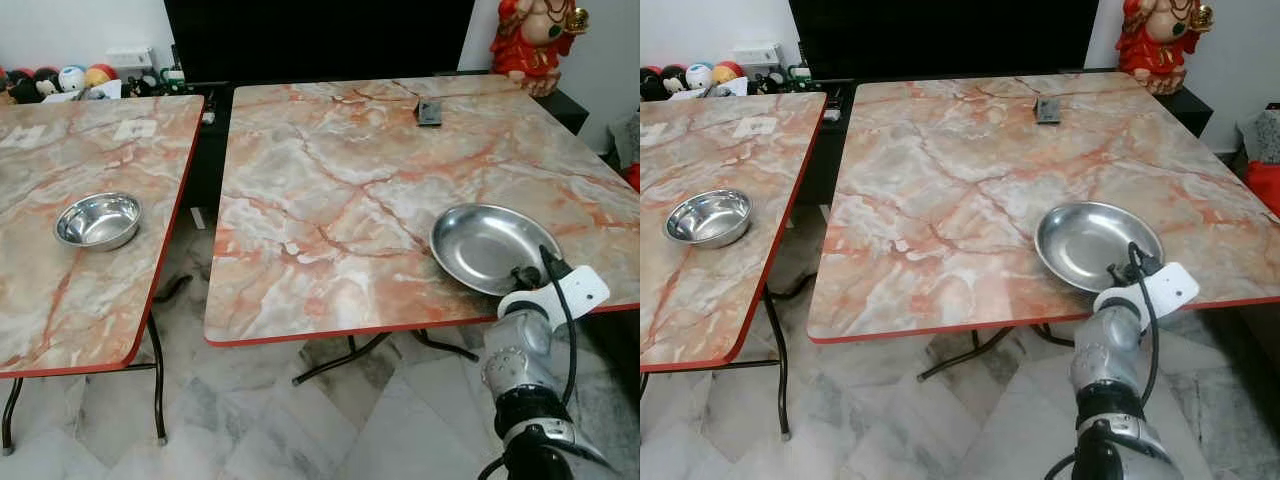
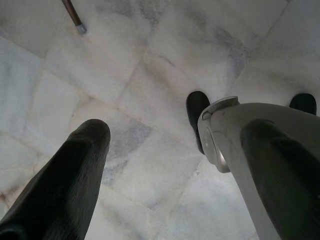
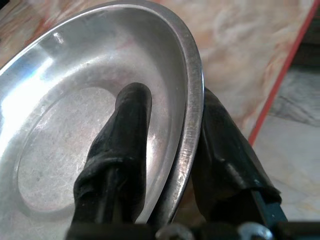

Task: Setting the table

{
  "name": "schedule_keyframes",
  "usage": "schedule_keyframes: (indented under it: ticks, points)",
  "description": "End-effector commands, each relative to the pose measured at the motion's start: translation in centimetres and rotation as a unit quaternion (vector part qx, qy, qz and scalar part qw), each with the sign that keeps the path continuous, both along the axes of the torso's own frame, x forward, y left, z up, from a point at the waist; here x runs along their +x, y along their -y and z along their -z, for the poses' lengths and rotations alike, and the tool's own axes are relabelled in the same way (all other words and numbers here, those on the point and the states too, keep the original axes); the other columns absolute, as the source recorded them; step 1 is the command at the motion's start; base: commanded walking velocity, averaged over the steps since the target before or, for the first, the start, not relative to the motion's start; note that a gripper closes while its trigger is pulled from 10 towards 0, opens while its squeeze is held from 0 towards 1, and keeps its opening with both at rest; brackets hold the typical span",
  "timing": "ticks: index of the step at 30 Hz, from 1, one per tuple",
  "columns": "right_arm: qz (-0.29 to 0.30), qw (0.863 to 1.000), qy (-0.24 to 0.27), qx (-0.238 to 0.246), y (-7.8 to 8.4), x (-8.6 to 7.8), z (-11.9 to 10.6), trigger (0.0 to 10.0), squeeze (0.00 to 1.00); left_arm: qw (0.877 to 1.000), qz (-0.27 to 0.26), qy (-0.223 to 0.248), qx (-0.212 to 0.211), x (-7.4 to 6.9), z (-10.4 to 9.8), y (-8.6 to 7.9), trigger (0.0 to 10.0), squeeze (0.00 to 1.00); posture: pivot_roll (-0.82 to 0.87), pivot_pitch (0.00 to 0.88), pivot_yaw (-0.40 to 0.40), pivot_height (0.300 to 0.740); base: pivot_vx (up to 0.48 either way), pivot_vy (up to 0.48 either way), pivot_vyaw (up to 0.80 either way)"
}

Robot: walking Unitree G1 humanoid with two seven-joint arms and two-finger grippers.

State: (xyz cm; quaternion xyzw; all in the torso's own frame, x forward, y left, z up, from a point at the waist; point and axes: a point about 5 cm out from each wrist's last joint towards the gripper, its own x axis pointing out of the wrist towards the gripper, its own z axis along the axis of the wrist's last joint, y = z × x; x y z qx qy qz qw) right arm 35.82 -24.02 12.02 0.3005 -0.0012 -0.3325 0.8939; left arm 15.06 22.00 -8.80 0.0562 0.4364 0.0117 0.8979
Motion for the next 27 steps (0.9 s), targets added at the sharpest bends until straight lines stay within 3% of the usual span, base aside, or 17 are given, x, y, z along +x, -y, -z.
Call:
schedule_keyframes:
  ticks: [1,25,27]
  points:
    - [0.012,1.0,0.003,0.003,0.3,0.08,-0.28,10.0,0.0,1.0,0.001,-0.012,0.002,-0.72,0.25,-0.22,10.0,0.0,-0.02,0.119,0.008,0.74,0.0,0.0,0.0]
    - [0.017,1.0,0.003,0.003,0.34,0.33,-0.22,10.0,0.0,1.0,0.001,-0.012,0.002,-0.72,0.25,-0.22,10.0,0.0,-0.02,0.119,0.008,0.74,0.0,0.0,0.0]
    - [0.011,1.0,-0.026,0.004,-0.01,0.21,0.62,10.0,0.0,1.0,-0.002,-0.018,0.003,-1.08,0.37,-0.38,10.0,0.0,-0.01,0.115,0.005,0.74,0.0,0.0,0.0]
